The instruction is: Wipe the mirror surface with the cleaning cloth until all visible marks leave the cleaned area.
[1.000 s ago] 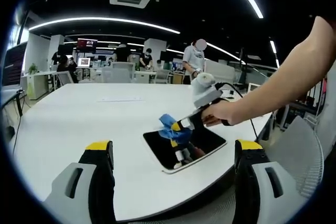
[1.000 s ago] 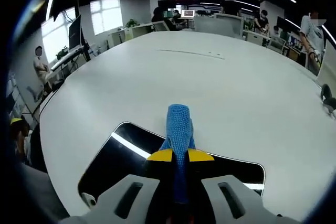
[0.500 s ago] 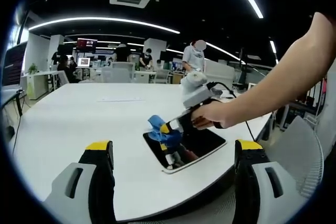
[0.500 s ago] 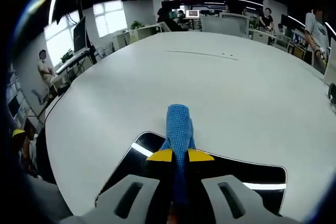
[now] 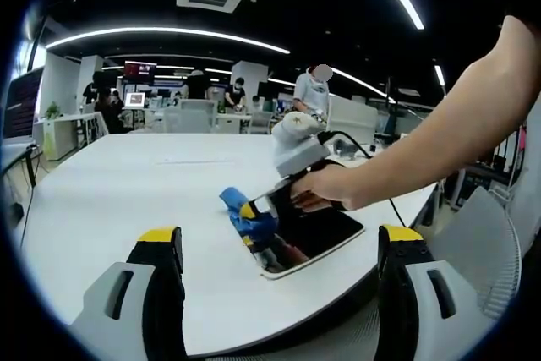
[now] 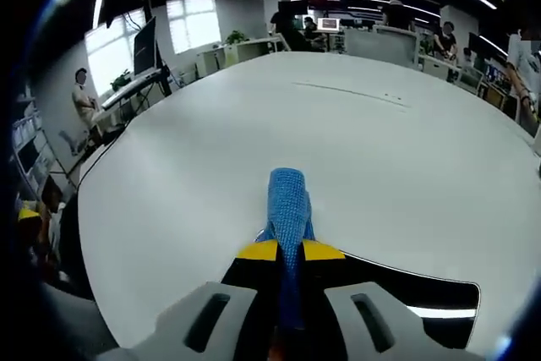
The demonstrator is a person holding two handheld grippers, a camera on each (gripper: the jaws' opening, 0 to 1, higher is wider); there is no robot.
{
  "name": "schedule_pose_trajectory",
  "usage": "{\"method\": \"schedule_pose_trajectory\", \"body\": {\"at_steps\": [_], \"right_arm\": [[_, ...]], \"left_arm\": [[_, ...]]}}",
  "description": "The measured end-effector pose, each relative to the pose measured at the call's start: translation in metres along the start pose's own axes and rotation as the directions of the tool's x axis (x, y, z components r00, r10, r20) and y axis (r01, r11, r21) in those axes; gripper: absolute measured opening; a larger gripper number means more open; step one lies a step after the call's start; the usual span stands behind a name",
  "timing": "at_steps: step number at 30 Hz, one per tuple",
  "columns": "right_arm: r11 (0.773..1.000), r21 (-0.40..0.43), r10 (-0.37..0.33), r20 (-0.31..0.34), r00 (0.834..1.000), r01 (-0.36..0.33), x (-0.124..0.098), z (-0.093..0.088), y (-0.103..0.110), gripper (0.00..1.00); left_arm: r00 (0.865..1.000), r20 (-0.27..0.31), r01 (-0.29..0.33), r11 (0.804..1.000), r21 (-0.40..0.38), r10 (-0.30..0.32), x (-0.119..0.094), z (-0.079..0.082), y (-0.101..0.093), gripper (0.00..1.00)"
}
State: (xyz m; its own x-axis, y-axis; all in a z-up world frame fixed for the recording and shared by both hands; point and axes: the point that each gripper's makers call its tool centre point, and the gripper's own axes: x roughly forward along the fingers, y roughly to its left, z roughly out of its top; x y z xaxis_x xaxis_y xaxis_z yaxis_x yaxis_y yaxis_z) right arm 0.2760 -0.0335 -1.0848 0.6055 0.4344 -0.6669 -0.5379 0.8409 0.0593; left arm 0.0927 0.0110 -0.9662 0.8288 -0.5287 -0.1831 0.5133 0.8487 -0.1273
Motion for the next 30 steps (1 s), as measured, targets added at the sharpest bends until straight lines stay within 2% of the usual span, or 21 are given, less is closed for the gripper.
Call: {"method": "schedule_pose_trajectory", "body": {"at_steps": [13, 19, 30], "right_arm": [[0.995, -0.099, -0.019, -0.032, 0.999, 0.016, 0.0034, 0.0002, -0.0001, 0.03], [0.995, -0.096, -0.021, -0.035, 0.999, 0.018, 0.0075, 0.0006, -0.0028, 0.02], [0.993, -0.116, -0.025, -0.069, 0.997, 0.017, 0.0008, -0.0045, 0.0031, 0.02]], "left_arm": [[1.000, 0.004, 0.002, 1.000, 0.001, -0.002, -0.0001, 0.0003, -0.0005, 0.94], [1.000, -0.005, 0.008, 1.000, -0.002, -0.008, 0.0000, -0.0009, -0.0014, 0.94], [1.000, 0.005, 0.002, 1.000, 0.000, -0.002, -0.0011, 0.0006, -0.0009, 0.95]]}}
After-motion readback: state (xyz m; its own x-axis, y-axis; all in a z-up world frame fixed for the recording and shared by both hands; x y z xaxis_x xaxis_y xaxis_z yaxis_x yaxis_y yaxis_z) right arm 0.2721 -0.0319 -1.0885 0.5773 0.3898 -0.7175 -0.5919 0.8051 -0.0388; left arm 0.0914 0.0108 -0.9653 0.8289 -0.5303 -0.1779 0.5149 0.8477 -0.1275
